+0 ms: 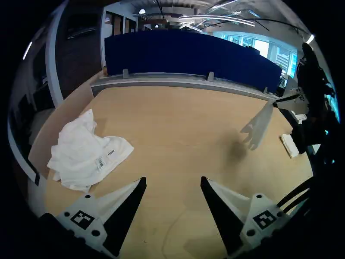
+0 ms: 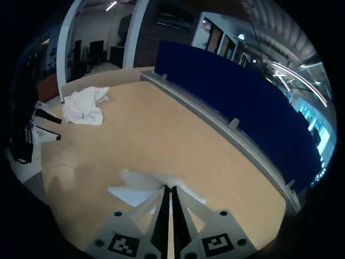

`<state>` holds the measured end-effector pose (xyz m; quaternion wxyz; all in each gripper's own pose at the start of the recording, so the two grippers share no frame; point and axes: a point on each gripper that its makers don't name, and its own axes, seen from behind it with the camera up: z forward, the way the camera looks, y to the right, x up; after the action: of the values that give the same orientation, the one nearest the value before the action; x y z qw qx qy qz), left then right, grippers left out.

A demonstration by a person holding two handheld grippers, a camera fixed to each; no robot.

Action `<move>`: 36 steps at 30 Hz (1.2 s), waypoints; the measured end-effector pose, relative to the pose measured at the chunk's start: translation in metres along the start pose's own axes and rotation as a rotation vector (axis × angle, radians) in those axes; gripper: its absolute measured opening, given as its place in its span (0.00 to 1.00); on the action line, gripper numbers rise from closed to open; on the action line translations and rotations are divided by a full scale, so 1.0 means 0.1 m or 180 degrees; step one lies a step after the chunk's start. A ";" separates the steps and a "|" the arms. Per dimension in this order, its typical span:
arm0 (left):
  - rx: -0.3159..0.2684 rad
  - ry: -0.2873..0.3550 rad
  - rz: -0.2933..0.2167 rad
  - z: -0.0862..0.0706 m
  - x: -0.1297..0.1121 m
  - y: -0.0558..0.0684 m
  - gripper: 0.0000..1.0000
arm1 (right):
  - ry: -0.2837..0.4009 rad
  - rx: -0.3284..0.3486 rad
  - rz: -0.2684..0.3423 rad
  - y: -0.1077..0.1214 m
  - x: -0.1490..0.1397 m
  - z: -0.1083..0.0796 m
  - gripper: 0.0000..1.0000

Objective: Fold towel

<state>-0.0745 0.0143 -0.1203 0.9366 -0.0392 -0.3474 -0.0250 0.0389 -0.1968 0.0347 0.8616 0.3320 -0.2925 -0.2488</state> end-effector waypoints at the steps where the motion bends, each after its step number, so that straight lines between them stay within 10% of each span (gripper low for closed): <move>1: 0.0002 -0.0001 -0.0001 0.01 0.00 0.01 0.93 | -0.0005 -0.0005 0.0001 0.04 -0.02 -0.02 0.03; 36: 0.0082 -0.0115 0.0029 0.10 0.02 0.17 0.94 | -0.0314 -0.0427 0.0256 1.80 -1.17 -0.65 0.03</move>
<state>-0.0786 0.0325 -0.1123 0.9307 -0.0291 -0.3644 -0.0156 0.0425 0.0215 0.0842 0.8757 0.2488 -0.3304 -0.2491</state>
